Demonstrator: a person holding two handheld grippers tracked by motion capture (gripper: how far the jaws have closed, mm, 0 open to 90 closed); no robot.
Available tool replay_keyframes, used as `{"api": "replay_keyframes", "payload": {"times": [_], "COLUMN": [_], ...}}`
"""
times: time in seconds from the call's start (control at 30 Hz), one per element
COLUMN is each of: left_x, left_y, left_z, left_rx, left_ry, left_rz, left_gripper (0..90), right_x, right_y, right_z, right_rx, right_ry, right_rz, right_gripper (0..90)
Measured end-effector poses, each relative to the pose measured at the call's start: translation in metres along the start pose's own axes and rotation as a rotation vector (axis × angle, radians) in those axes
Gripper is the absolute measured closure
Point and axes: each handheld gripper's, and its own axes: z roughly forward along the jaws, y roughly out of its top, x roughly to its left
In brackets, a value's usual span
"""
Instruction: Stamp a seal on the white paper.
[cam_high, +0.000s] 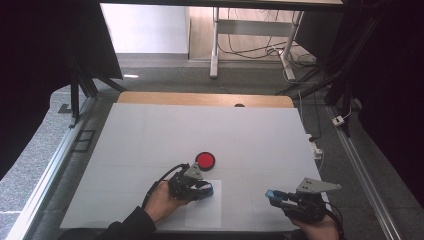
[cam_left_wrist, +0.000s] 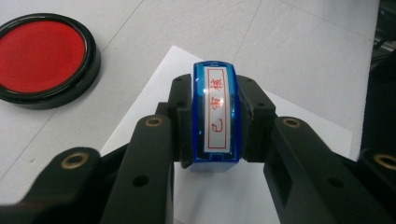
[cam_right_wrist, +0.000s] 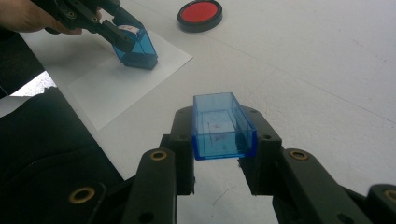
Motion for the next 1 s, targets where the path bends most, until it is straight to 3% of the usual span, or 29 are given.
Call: {"api": "replay_keyframes", "payload": {"times": [0.23,0.57,0.8,0.9,1.0], "left_x": [0.002,0.015,0.010,0.013,0.015], "left_y": [0.000,-0.005,-0.003,-0.002,-0.001], "left_z": [0.000,0.001,0.000,0.000,0.000], "left_rx": [-0.004,-0.037,-0.019,-0.012,-0.012], "left_ry": [-0.011,-0.088,-0.058,-0.073,-0.084], "left_rz": [-0.014,-0.107,-0.059,-0.046,-0.060], "left_gripper": [70.3,70.3,70.2,70.2,70.1], "right_x": [0.000,0.000,0.000,0.000,0.000], "right_y": [0.000,0.000,0.000,0.000,0.000], "right_z": [0.000,0.000,0.000,0.000,0.000], "right_rx": [0.001,0.002,0.001,0.000,0.000], "right_ry": [0.000,-0.003,0.000,0.001,0.000], "right_rz": [0.000,0.000,0.001,0.000,-0.001], "right_gripper": [68.2,68.3,68.2,68.2,68.2]}}
